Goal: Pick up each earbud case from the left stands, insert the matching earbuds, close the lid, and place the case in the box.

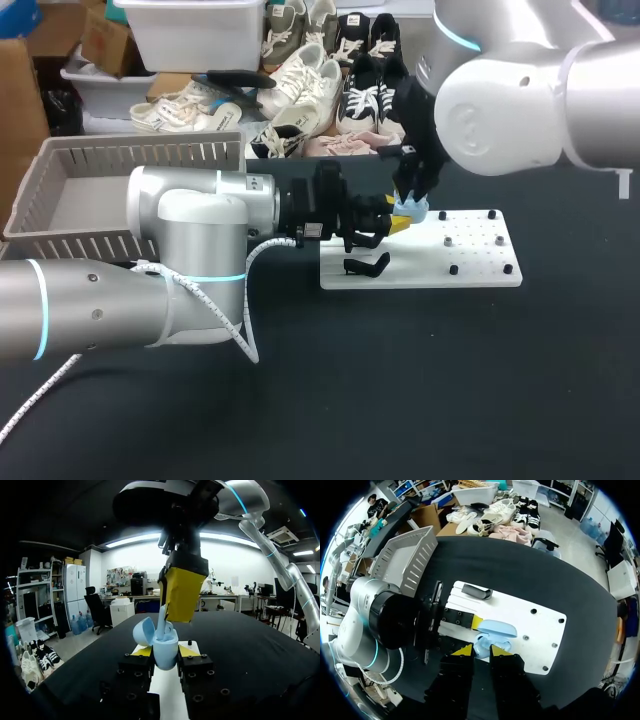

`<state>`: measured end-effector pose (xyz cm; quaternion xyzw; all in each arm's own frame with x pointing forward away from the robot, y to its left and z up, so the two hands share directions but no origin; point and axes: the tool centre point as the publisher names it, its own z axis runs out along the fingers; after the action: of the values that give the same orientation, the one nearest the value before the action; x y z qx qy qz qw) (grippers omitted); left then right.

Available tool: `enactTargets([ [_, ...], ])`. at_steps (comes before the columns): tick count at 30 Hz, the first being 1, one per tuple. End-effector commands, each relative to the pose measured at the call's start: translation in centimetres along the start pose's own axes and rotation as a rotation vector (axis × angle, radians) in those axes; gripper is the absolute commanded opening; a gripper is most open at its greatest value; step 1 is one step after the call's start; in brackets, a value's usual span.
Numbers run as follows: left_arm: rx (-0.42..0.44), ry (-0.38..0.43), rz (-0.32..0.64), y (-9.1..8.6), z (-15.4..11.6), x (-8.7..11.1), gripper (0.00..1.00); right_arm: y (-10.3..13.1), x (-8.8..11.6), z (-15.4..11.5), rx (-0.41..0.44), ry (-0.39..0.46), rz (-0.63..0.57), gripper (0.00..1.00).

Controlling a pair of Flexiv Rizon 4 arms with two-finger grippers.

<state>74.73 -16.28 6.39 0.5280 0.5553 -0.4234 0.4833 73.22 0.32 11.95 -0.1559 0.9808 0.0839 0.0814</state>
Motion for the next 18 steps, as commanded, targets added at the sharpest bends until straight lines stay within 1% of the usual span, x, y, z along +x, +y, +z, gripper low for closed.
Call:
enactTargets([
  [1, -0.004, -0.002, 0.001, -0.08, 0.01, 0.04, 0.0, 0.05, 0.0, -0.08, 0.004, -0.001, 0.0, 0.0],
  [18, -0.004, -0.002, 0.001, -0.08, 0.01, 0.04, 0.0, 0.19, -0.04, 0.22, -0.003, 0.002, -0.001, 0.0],
])
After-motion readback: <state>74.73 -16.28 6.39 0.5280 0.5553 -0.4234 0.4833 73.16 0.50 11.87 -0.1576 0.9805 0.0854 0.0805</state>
